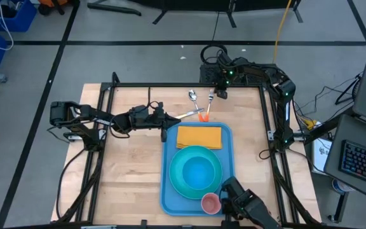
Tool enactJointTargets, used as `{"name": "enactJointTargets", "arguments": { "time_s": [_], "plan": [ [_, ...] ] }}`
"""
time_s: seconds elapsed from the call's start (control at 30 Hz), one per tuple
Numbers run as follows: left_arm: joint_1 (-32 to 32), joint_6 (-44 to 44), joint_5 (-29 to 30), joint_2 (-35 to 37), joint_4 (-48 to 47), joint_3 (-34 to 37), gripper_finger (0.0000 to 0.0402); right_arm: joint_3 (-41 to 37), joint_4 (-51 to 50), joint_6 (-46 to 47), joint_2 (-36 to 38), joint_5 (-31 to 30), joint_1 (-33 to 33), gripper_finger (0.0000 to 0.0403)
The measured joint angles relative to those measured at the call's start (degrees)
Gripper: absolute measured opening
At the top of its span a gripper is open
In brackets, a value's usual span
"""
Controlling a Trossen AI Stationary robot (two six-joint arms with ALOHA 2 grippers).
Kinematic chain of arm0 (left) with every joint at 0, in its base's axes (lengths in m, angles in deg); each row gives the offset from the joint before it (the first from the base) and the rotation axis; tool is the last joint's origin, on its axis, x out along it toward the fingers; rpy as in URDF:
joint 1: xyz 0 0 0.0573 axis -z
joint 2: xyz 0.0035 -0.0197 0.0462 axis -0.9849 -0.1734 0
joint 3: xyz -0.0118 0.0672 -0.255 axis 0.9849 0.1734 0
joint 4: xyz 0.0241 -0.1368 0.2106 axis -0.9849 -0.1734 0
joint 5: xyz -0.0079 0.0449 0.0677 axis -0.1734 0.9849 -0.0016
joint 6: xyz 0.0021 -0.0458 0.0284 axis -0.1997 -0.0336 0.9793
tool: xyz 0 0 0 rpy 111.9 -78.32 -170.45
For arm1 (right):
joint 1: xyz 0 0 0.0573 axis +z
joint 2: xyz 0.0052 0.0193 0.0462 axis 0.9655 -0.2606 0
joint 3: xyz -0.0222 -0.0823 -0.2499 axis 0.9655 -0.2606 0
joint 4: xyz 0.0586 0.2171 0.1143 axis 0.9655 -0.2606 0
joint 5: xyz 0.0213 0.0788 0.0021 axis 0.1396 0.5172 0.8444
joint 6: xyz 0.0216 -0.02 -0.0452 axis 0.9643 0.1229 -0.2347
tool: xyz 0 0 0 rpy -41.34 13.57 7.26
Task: Set up tray
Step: Put the orange fork on the yellow napkin on the blue serving tray
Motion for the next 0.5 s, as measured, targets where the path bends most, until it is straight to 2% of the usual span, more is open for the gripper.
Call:
{"name": "enactJointTargets", "arguments": {
  "time_s": [0.27,0.5],
  "plan": [
    [0.0,0.0,0.0,0.0,0.0,0.0,0.0006,0.0,2.6,-3.3,0.0,0.6,0.7,0.0000],
    [0.0,-0.2,0.0,0.0,0.0,0.0,0.0018,0.0,4.8,-0.1,0.0,0.4,0.8,0.0000]
  ]
}}
